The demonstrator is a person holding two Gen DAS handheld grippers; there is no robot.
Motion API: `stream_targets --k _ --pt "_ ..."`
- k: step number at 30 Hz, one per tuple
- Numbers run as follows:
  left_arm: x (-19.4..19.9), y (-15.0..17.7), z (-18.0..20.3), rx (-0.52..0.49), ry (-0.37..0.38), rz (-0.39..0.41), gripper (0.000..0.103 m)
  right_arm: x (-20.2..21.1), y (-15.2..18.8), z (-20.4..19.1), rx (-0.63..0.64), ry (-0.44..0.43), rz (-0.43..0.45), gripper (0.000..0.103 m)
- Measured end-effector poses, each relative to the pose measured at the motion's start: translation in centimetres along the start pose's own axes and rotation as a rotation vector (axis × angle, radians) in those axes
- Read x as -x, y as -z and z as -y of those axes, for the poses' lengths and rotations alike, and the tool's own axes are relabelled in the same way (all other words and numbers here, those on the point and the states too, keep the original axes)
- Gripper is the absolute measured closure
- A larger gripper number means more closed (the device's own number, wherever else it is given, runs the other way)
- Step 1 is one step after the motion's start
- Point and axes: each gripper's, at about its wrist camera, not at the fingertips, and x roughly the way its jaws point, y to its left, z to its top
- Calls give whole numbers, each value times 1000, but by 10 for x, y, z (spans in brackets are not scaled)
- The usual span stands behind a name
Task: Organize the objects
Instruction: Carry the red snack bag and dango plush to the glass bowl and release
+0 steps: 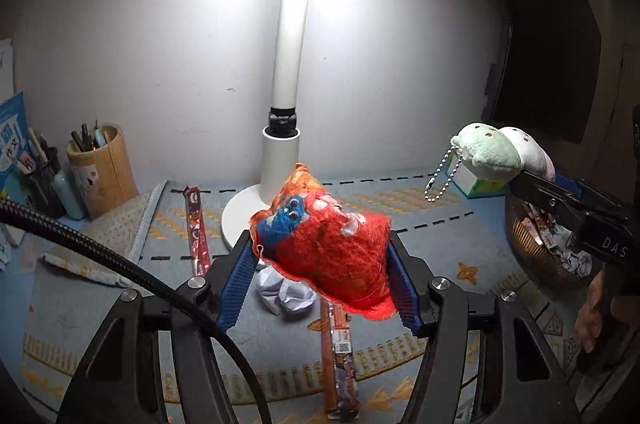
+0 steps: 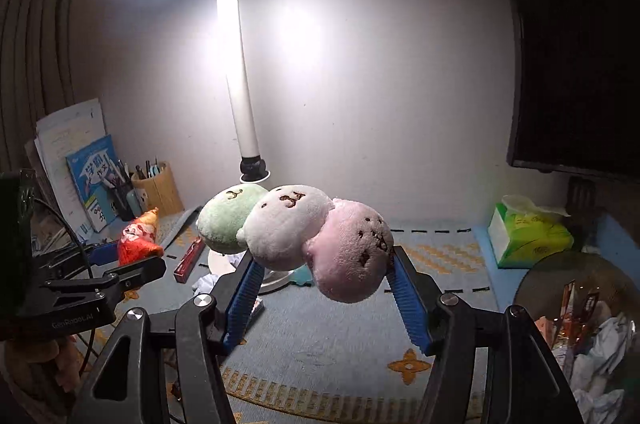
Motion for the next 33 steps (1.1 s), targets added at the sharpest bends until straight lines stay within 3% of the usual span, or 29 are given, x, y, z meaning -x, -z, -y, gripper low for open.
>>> stream_targets --k 9,20,27,33 --pt "1 -36 110 -87 153 93 42 72 -12 97 -82 204 61 41" --pt "-33 -37 224 -229 325 24 42 92 2 202 -187 369 25 41" --pt "-48 -22 288 -353 395 -6 42 85 12 234 -246 385 -21 41" --pt "-60 -11 307 -388 435 -19 42 80 8 233 -226 405 -22 41"
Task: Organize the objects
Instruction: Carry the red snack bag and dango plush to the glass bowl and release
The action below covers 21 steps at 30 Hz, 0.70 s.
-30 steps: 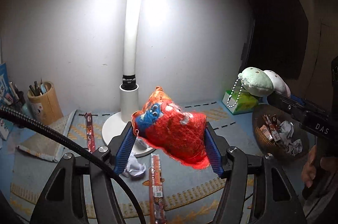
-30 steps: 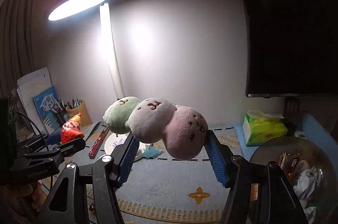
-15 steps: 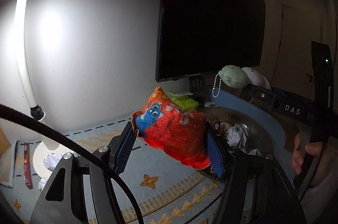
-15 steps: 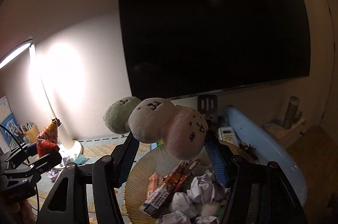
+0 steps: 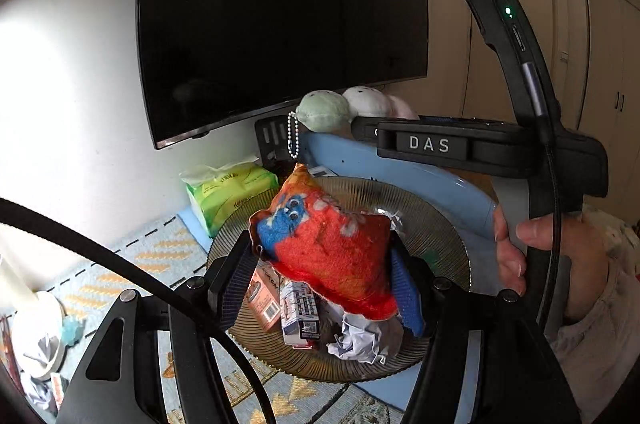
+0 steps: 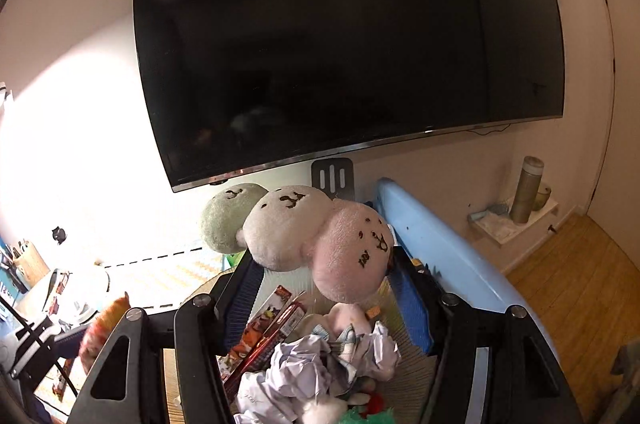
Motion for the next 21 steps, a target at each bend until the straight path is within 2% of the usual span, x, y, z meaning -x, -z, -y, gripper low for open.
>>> stream_targets --k 3,4,5,6,7,9,12,14,18,21 --pt "-14 4 2 8 24 -2 41 -8 -1 -3 13 -7 -23 36" --pt "-21 6 4 2 27 -5 35 -13 0 -5 21 8 -37 22" --pt "-27 8 3 2 44 -19 21 -20 1 -8 29 15 -60 0" --pt "-36 10 5 4 80 -55 4 -27 3 -11 36 11 -106 0" --pt "-40 12 4 16 104 -78 0 -34 4 -13 43 2 -167 0" --pt "-35 14 -1 44 101 -52 0 -37 8 -18 63 -4 -207 0" --pt "-18 13 -8 66 102 -1 0 -26 12 -29 94 35 -171 0" --pt "-8 11 -13 57 86 2 0 -17 10 -31 70 39 -145 0" --pt "12 12 -27 37 27 -6 0 -4 0 -31 -9 -3 -112 0" --pt "32 9 -40 40 -28 -16 0 8 -12 -45 -35 -43 -92 0"
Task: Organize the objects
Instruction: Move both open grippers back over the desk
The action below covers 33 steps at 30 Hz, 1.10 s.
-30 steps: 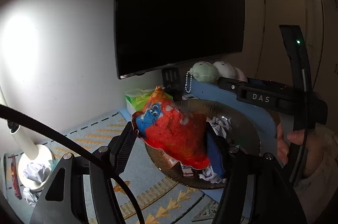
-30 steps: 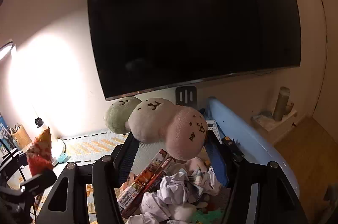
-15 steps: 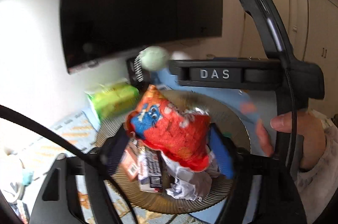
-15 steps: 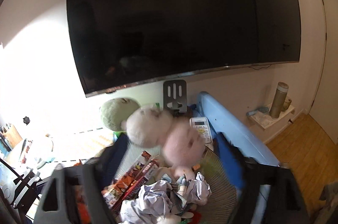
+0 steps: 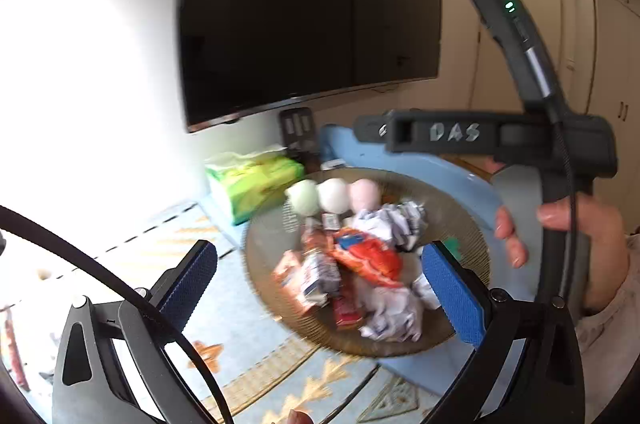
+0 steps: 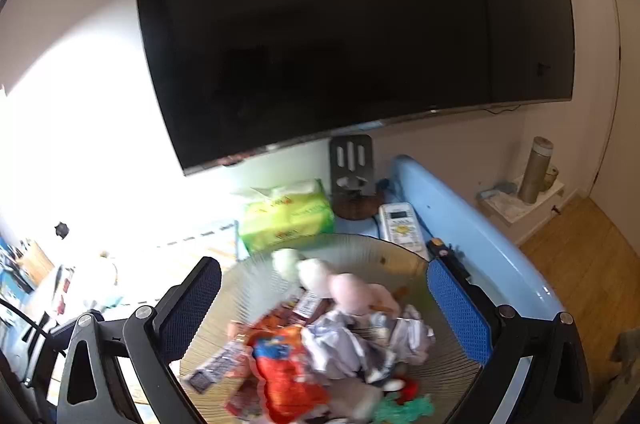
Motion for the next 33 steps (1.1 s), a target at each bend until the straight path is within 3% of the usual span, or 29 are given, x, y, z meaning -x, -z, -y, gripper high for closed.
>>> stream_targets --k 4,7,12,16,20,23,25,28,31,33 --pt "43 -2 -28 1 -77 15 0 15 -14 -33 -9 -71 30 0" --pt "73 -3 -57 -7 -178 20 0 31 -16 -70 8 -133 54 0" --pt "127 25 -124 22 -355 0 0 39 -4 -144 71 -236 18 0" --pt "160 63 -198 147 -476 -58 0 26 27 -209 132 -298 -67 0" --pt "175 116 -274 331 -595 -149 0 2 82 -268 197 -348 -208 0" --pt "162 150 -308 351 -675 -200 0 -25 130 -302 257 -361 -323 0" --pt "139 168 -321 355 -684 -267 0 -52 162 -313 313 -335 -400 0" --pt "108 182 -332 389 -627 -296 0 -75 198 -326 354 -309 -467 0" --pt "85 180 -340 403 -593 -317 0 -79 211 -333 420 -231 -450 0" --pt "68 179 -347 398 -594 -339 0 -79 211 -331 419 -224 -442 0"
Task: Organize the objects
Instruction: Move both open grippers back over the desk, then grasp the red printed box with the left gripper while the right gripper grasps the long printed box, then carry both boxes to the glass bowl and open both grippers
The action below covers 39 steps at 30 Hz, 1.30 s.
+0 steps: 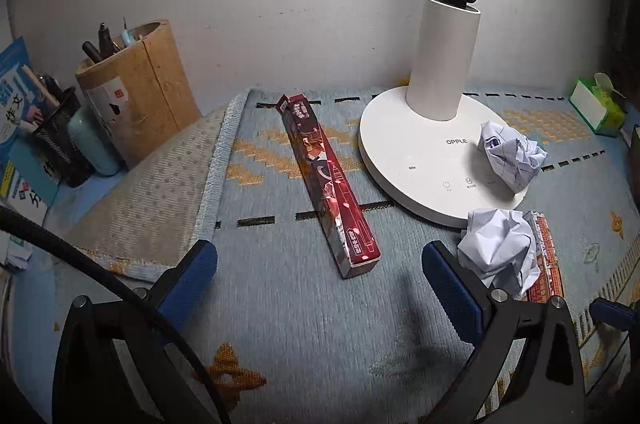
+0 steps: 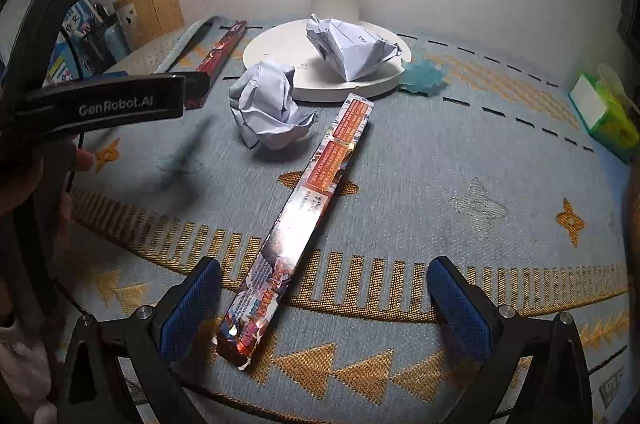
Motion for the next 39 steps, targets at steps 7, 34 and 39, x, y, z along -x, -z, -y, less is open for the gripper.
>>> stream_targets --k 7,34,39 --pt "-35 -7 -3 70 40 -70 0 3 5 6 -14 23 52 0" --pt "38 22 7 100 45 107 89 16 13 70 -206 -181 155 86" --pt "65 25 9 62 14 135 89 27 17 67 -235 -205 171 86"
